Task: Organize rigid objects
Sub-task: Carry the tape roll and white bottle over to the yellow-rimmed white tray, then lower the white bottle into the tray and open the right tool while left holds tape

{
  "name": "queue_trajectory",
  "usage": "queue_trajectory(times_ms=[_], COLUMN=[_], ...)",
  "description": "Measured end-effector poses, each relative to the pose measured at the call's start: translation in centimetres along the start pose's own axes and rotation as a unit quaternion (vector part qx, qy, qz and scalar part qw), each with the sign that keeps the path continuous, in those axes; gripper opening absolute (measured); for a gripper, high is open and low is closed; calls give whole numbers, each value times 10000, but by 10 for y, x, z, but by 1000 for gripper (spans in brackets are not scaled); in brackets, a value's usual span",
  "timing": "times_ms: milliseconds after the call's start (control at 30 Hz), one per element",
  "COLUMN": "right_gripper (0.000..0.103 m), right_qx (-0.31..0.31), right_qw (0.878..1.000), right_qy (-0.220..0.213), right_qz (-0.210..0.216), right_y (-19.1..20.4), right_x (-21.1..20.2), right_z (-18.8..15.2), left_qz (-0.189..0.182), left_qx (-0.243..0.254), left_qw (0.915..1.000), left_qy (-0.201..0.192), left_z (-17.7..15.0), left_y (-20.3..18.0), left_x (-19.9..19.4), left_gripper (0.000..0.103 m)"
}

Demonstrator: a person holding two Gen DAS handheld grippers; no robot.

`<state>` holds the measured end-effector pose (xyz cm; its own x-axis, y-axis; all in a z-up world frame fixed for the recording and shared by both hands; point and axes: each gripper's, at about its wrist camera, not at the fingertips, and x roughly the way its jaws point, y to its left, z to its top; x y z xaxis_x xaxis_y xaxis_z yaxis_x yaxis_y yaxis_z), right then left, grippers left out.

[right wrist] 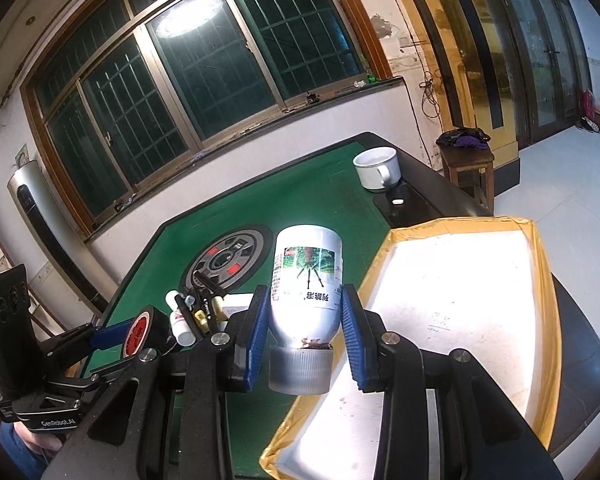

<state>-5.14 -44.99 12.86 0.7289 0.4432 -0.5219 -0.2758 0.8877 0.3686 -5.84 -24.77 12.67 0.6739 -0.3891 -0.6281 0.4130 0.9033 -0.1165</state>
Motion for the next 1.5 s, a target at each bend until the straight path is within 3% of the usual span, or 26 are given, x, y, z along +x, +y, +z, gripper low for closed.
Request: queue_trajectory(times_ms=[200, 467, 833, 1000, 1167, 1367, 1500], right_gripper=[32, 32, 32, 32, 32, 32, 32], right_qx=[44, 152, 139, 356, 178, 374, 398], right_qw=[10000, 9997, 9993, 9964, 9929, 9829, 9775], right_qy=[6, 206, 240, 766, 1066, 1694, 1906], right_qz=[-87, 18, -247, -23, -499, -614, -814], right_y=[-11, -25, -44, -63, -78, -100, -112], right_x=[-7, -14, -21, -11, 1, 42, 60], right_z=[1, 0, 10, 22, 39, 51, 55], left_qz=[-262, -791, -1040, -1073, -1158, -1087, -1085], left_qx=[184, 0, 5, 196, 511, 709, 590], left_qw=[9995, 9967, 9941, 9928, 9891, 9864, 9851], left_qy=[9, 170, 313, 493, 759, 1010, 1195], left_z=[6, 6, 21, 35, 42, 52, 51], left_y=[-18, -28, -35, -54, -80, -98, -97], left_x=[15, 48, 72, 94, 121, 150, 165], left_gripper=[61, 61, 61, 61, 61, 61, 61])
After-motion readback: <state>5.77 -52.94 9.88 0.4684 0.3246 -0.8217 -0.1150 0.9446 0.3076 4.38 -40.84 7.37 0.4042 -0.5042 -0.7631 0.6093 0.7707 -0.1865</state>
